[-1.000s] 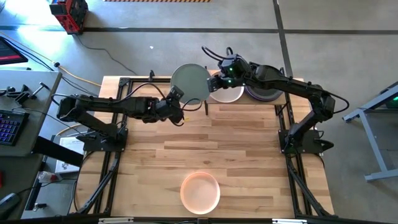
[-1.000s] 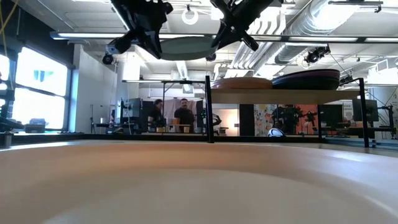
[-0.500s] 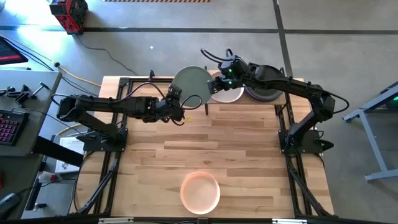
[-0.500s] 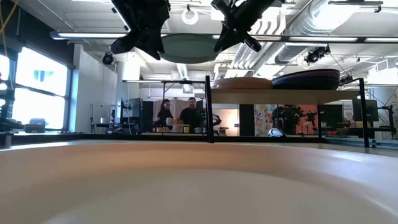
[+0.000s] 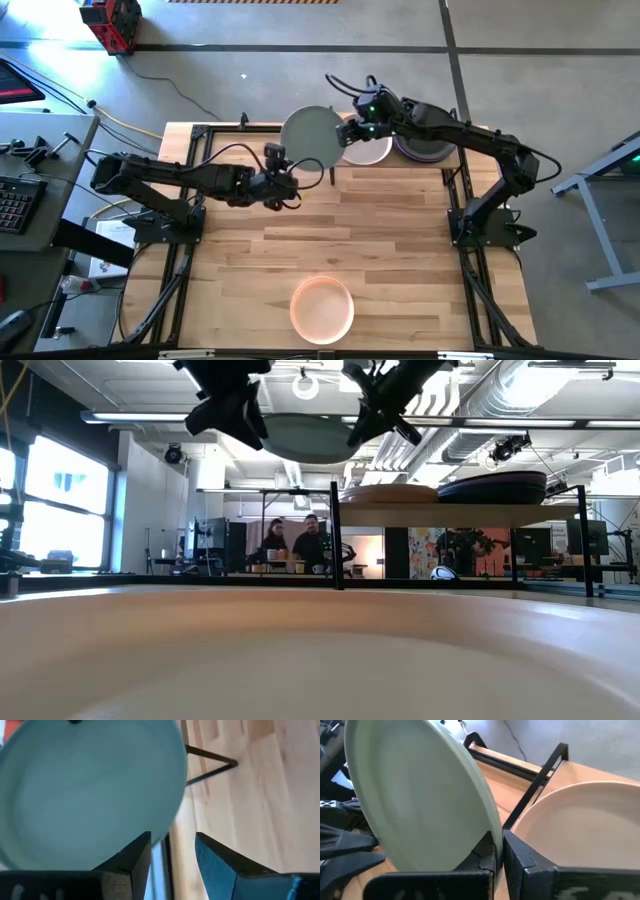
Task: Place and stack plates onto a shelf
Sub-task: Stack the blue plate on top of the white plate on the shelf
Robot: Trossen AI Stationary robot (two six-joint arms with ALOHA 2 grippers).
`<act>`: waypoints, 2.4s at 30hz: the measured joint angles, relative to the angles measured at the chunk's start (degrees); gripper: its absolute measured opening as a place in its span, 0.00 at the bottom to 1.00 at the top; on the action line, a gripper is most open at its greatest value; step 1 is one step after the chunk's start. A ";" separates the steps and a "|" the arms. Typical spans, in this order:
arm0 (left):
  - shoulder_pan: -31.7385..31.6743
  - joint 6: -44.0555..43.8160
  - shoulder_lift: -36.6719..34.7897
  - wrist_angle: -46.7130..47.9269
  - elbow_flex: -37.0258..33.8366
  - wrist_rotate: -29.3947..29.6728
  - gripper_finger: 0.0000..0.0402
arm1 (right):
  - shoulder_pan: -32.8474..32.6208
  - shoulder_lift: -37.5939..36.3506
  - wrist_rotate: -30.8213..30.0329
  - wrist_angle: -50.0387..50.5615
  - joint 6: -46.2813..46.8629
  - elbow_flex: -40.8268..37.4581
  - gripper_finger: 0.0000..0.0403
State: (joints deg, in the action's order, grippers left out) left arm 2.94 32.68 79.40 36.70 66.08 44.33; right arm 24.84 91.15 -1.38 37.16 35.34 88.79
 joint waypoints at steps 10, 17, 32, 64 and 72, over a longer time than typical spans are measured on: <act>-0.02 -22.90 0.00 1.96 0.00 -0.06 0.36 | 4.11 -0.86 3.10 0.51 -2.39 0.00 0.00; -0.02 -31.41 0.00 2.20 0.00 -0.14 0.36 | 10.21 -3.86 7.97 3.87 -4.14 0.00 0.00; -0.10 -31.60 0.00 2.42 0.00 -0.28 0.36 | 23.82 -5.03 18.88 20.36 -5.82 0.00 0.00; -1.85 -34.60 0.00 2.00 0.00 -0.93 0.35 | 23.02 -1.40 14.46 26.85 -8.80 0.00 0.00; -1.85 -34.62 0.00 2.00 0.00 -0.93 0.35 | 23.00 -1.40 12.74 25.53 -9.78 0.00 0.10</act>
State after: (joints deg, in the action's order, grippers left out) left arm 1.08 -1.93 79.40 38.70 66.08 43.40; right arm 47.83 89.76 11.36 62.68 25.56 88.79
